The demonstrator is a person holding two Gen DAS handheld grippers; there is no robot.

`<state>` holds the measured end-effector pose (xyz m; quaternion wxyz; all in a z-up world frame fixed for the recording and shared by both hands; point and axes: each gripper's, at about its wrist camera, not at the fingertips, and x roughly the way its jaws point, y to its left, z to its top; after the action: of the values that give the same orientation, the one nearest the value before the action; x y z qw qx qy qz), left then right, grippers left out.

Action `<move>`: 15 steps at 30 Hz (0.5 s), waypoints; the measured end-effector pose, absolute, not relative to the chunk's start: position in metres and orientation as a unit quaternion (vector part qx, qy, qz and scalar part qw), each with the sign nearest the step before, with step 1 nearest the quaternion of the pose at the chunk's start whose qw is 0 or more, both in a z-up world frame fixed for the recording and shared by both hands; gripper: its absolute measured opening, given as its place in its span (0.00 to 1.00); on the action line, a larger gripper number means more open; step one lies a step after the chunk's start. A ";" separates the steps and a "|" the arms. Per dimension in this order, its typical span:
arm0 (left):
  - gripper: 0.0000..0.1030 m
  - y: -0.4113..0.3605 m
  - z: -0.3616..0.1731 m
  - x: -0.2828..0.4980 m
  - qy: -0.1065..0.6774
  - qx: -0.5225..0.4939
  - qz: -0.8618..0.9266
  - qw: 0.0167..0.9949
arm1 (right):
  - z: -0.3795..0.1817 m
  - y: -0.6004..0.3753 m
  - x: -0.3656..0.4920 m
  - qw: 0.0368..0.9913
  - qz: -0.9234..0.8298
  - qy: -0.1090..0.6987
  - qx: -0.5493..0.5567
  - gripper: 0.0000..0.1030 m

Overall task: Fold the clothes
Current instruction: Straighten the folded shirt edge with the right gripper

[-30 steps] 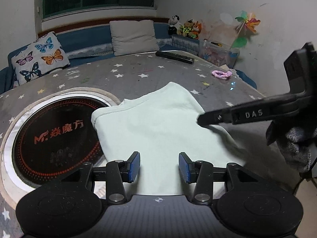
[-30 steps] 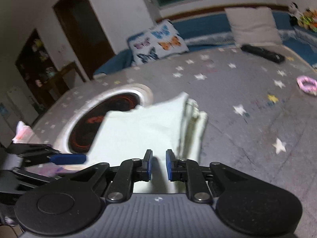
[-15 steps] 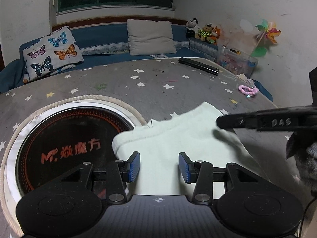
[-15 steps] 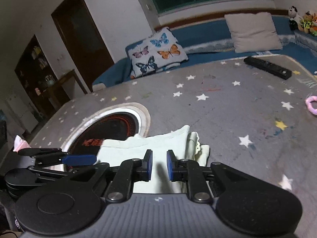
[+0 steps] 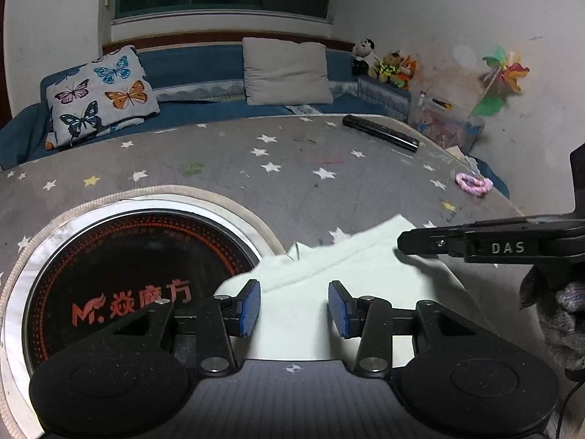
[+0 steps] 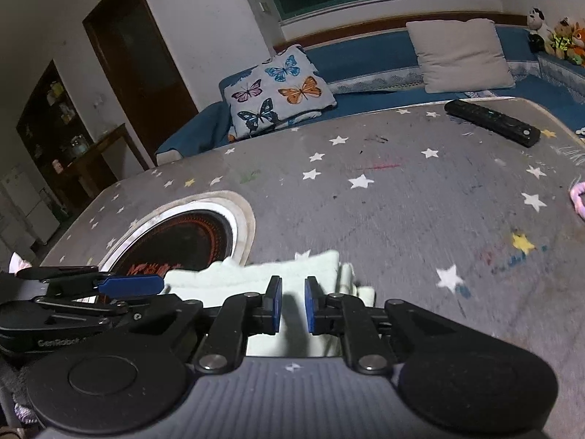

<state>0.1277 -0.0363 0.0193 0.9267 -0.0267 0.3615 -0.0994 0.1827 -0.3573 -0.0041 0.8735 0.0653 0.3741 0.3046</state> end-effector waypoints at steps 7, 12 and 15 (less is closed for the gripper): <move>0.43 -0.020 0.003 0.143 0.386 -0.039 -0.066 0.919 | -0.013 -0.357 0.190 0.871 0.296 0.387 0.063 0.11; 0.42 -0.016 0.009 0.136 0.375 -0.045 -0.066 0.924 | -0.003 -0.355 0.181 0.875 0.305 0.372 0.052 0.12; 0.42 -0.017 0.006 0.137 0.381 -0.038 -0.059 0.922 | -0.007 -0.351 0.175 0.871 0.308 0.381 0.032 0.12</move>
<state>0.1368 -0.0169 0.0058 0.9219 -0.0384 0.3810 -0.0587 0.1752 -0.3511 -0.0072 0.8711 0.0325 0.3808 0.3084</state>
